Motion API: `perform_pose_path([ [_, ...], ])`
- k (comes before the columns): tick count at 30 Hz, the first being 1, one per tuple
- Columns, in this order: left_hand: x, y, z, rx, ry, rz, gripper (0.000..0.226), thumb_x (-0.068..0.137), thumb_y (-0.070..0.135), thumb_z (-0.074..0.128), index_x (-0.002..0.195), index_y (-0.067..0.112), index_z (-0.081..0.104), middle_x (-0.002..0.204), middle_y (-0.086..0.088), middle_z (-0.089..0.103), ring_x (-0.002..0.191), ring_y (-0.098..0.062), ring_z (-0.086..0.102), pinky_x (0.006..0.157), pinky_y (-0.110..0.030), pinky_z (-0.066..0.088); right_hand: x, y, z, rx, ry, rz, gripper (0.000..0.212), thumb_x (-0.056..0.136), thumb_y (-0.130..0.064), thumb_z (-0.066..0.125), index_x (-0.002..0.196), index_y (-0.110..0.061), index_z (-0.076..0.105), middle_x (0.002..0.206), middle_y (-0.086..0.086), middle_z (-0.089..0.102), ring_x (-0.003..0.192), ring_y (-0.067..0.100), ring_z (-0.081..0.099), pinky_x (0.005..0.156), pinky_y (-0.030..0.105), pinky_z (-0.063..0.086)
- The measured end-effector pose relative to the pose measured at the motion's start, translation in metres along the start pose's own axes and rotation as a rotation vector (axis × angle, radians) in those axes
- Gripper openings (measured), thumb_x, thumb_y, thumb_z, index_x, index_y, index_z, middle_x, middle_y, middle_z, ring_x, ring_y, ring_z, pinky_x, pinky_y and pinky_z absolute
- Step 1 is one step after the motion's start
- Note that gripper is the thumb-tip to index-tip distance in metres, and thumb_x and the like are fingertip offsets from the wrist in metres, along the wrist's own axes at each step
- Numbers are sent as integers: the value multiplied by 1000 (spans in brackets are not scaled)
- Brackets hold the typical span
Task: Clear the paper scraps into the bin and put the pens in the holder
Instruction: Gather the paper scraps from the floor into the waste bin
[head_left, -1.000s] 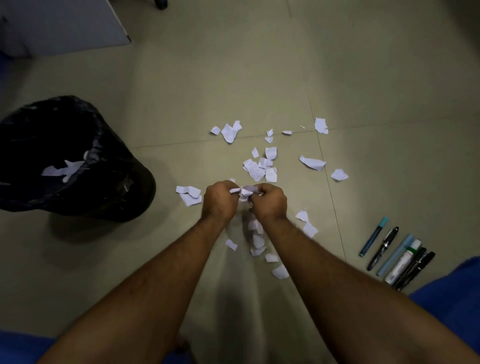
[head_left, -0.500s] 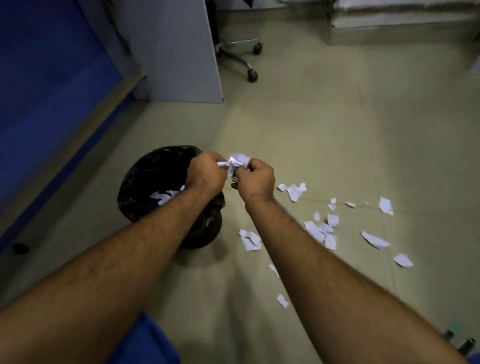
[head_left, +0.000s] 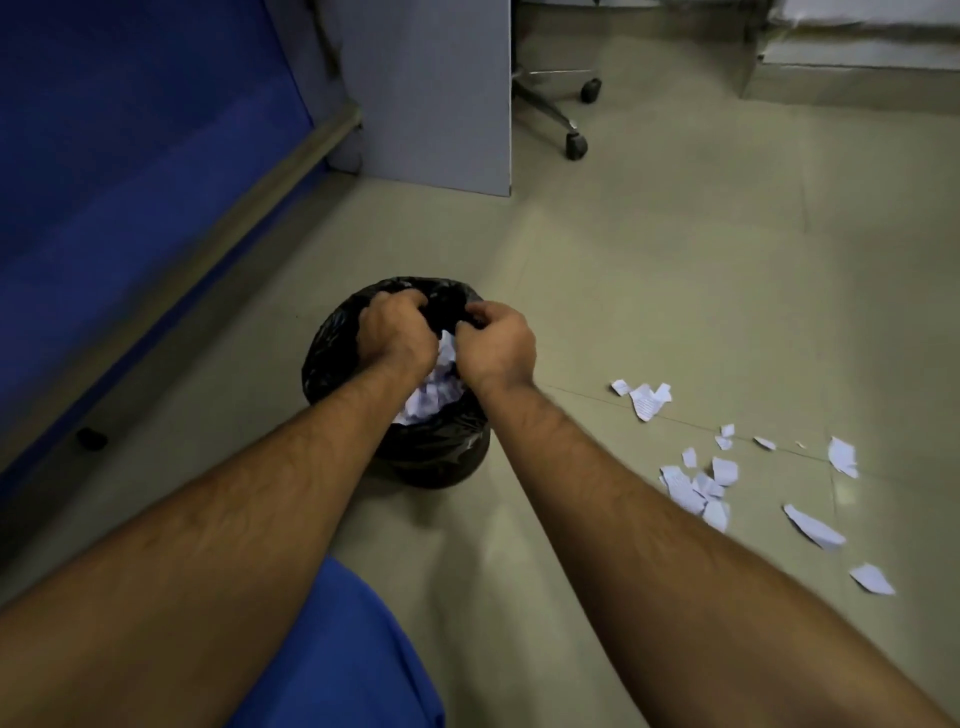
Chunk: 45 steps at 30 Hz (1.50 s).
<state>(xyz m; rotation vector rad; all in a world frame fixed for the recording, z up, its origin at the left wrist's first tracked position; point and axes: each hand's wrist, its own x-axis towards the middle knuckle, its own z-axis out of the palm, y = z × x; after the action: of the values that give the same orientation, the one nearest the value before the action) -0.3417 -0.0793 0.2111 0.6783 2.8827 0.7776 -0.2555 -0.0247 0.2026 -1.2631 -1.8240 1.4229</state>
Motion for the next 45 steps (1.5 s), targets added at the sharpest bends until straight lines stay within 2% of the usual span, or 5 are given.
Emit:
perform_pose_path([
  [11, -115, 121, 98, -40, -366, 322, 35, 81, 5, 52, 106, 21, 71, 117, -6, 69, 108, -29, 64, 87, -28, 49, -10, 111, -156, 124, 430, 211, 17, 85, -20, 58, 95, -24, 71, 94, -2, 75, 90, 22, 70, 86, 35, 55],
  [19, -277, 71, 238, 413, -903, 576, 69, 78, 50, 65, 137, 23, 42, 137, -12, 44, 130, -33, 42, 102, -44, 42, -109, 296, -245, -500, 124, 736, 63, 81, -42, 69, 137, -23, 45, 134, 14, 49, 128, 36, 46, 101, 42, 42],
  [27, -346, 21, 267, 653, -932, 747, 119, 68, 66, 68, 154, 29, -5, 163, -13, -8, 150, -37, -1, 109, -58, 32, -166, 353, -230, -793, 75, 627, 79, 76, -53, 71, 144, -29, 38, 142, 9, 35, 121, 31, 42, 92, 42, 48],
  [35, -314, 12, 284, 505, -635, 737, 51, 92, 29, 54, 140, 22, 39, 140, -8, 43, 120, -27, 47, 82, -38, 52, -151, 361, -224, -470, 129, 341, 51, 82, -20, 68, 132, -18, 60, 126, 13, 56, 110, 34, 57, 90, 38, 48],
  [45, -343, -9, 274, 499, -637, 952, 73, 70, 63, 47, 129, 20, 60, 133, -15, 60, 118, -36, 60, 79, -44, 56, -187, 370, -209, -701, 341, 678, 55, 87, -52, 60, 136, -30, 52, 149, 9, 39, 129, 31, 40, 94, 44, 42],
])
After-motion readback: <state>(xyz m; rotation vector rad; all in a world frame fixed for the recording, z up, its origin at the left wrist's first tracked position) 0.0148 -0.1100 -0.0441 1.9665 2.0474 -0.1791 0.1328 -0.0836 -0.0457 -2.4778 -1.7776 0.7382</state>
